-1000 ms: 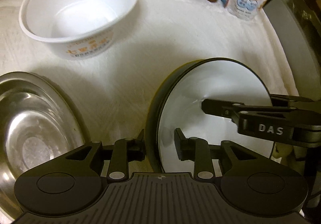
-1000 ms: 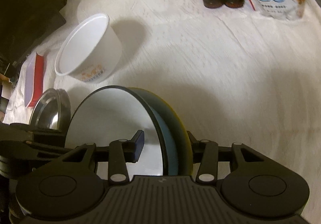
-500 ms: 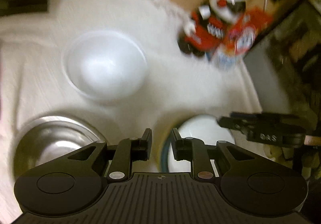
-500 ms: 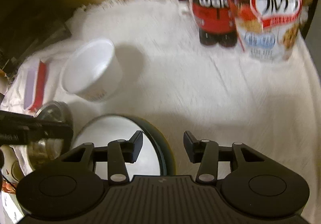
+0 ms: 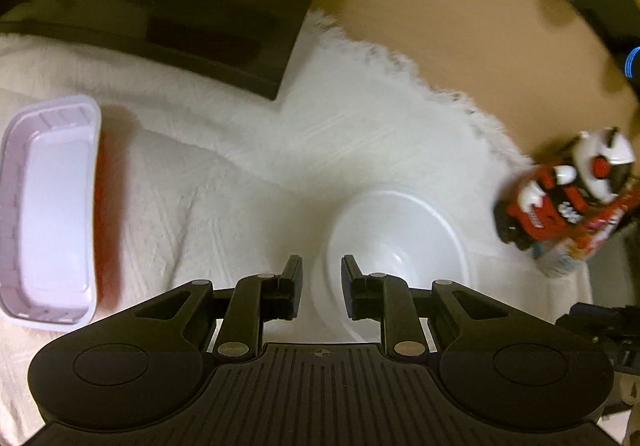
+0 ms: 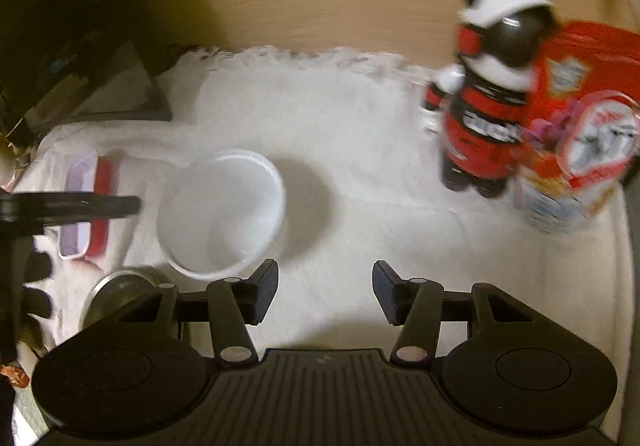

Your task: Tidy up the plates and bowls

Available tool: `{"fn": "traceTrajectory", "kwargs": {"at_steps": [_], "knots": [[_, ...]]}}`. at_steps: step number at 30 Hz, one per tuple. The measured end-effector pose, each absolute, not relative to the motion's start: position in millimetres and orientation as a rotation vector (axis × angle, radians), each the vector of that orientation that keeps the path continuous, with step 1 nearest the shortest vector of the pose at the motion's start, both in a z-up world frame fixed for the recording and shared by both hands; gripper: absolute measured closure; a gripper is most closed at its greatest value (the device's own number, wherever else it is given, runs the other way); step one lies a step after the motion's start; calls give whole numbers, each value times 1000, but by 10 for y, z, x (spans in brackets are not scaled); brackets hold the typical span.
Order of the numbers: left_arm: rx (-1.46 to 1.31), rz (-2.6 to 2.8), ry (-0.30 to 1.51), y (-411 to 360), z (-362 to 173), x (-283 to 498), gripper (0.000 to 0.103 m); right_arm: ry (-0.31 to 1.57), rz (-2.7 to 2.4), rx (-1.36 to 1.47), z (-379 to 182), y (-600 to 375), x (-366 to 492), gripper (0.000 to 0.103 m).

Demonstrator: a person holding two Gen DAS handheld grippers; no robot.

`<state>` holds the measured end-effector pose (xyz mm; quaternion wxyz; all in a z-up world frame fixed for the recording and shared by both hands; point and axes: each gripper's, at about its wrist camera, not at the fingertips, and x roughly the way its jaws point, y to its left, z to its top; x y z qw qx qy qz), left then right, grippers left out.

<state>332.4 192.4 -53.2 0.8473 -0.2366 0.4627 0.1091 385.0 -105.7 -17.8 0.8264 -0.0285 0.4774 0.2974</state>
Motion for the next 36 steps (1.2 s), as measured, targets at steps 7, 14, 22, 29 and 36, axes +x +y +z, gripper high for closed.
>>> {"fn": "traceTrajectory", "kwargs": {"at_steps": [7,14,22,29,36], "knots": [[-536,279,1020,2023,-819,3449,80,1190,639,53,-677,-453,4375,50],[-568,214,1119,1917,-1168,3622,70,1321,620,70,-1254,-28,4570,68],[-487,160,923,1577,-456,3128,80,1209,732,62,-730,-326,4012,73],[-343,63,937,986,-14,2864,80,1084,731,59,-254,-966,3383,73],[-314,-100,943,576,148,2749,72,1054,646,123,-77,-1593,3158,73]]}}
